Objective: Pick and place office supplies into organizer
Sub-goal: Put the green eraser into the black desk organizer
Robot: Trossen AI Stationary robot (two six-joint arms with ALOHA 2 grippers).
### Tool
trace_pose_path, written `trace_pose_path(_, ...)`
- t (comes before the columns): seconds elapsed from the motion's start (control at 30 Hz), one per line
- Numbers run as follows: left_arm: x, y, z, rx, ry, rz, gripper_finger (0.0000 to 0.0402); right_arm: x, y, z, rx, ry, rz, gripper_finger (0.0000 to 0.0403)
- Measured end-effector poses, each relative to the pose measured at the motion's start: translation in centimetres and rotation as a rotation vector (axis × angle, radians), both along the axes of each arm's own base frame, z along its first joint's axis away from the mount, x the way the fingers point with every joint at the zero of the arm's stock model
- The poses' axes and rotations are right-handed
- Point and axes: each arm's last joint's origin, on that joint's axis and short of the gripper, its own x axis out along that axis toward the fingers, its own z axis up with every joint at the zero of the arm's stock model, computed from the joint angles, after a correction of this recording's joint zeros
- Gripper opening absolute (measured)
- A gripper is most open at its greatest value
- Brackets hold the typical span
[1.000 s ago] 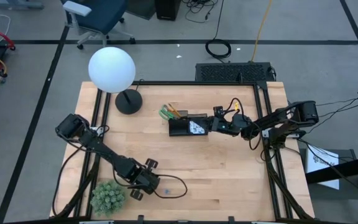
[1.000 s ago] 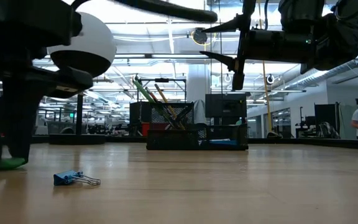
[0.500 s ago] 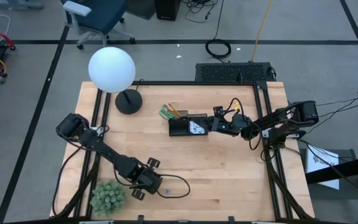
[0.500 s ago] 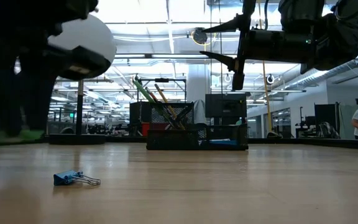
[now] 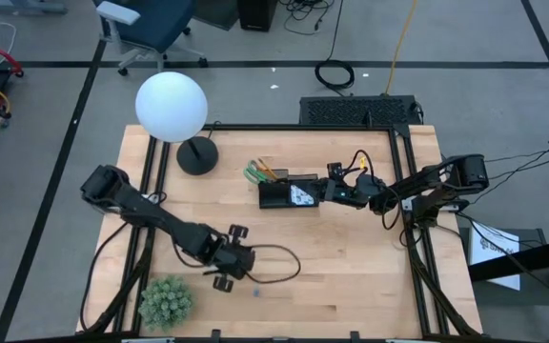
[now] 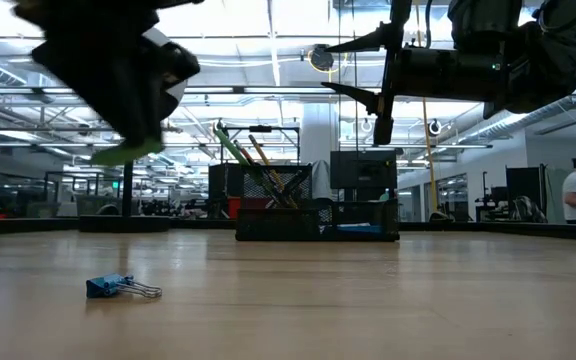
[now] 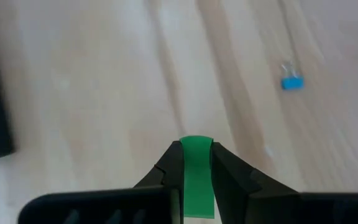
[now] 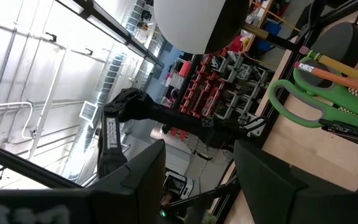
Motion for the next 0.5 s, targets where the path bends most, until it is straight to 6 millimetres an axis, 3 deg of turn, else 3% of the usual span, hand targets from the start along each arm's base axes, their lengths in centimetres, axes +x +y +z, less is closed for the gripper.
trace_pose_path(0.27,0.3,2.9,2.6,-0.033,-0.095,0.114,0.0049,0.0,0.0,0.0,0.0,0.001,0.0,0.0181)
trace_pose_path(0.5,1.3,5.0,3.6,-0.059,-0.172,0.19,0.0049,0.0,0.0,0.0,0.0,0.0,0.0,0.0181)
